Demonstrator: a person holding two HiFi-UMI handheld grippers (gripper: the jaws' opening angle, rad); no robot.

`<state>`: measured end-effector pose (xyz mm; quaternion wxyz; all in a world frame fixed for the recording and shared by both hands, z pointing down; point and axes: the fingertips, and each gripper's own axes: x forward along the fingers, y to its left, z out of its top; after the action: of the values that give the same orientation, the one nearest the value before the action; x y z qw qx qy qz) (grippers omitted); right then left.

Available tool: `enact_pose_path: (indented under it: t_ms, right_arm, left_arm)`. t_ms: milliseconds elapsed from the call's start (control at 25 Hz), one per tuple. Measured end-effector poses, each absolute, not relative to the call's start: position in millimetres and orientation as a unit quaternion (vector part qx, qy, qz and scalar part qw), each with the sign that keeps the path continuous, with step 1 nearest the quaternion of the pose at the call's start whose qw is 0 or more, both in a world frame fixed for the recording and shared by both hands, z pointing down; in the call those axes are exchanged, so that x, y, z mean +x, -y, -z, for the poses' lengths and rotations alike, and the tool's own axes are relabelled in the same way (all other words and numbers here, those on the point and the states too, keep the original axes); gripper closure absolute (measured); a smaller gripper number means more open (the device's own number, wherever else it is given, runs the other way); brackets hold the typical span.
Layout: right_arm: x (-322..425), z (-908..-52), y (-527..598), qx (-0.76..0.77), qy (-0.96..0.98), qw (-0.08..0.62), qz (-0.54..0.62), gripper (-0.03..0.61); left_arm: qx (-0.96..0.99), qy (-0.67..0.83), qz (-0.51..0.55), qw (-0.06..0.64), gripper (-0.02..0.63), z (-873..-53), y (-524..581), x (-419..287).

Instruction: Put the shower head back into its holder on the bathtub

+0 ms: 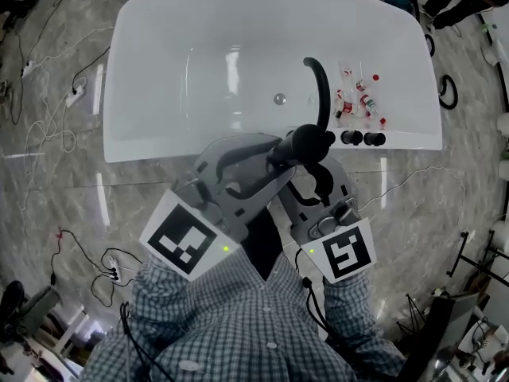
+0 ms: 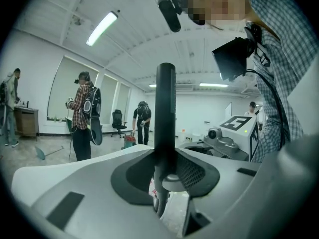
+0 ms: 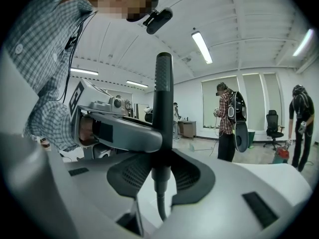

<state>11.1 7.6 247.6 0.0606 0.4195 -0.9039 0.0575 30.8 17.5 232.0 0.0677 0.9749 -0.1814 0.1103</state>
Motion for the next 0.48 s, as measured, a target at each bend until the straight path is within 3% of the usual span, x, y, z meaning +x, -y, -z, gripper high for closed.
enact_pose_path:
  t_ms: [480]
  right_arm:
    - [6, -298, -5, 0.415, 0.903, 0.076, -0.078, 0.459]
  left_arm:
    - [0.971, 0.186, -0.123, 0.090, 0.488, -281, -15, 25]
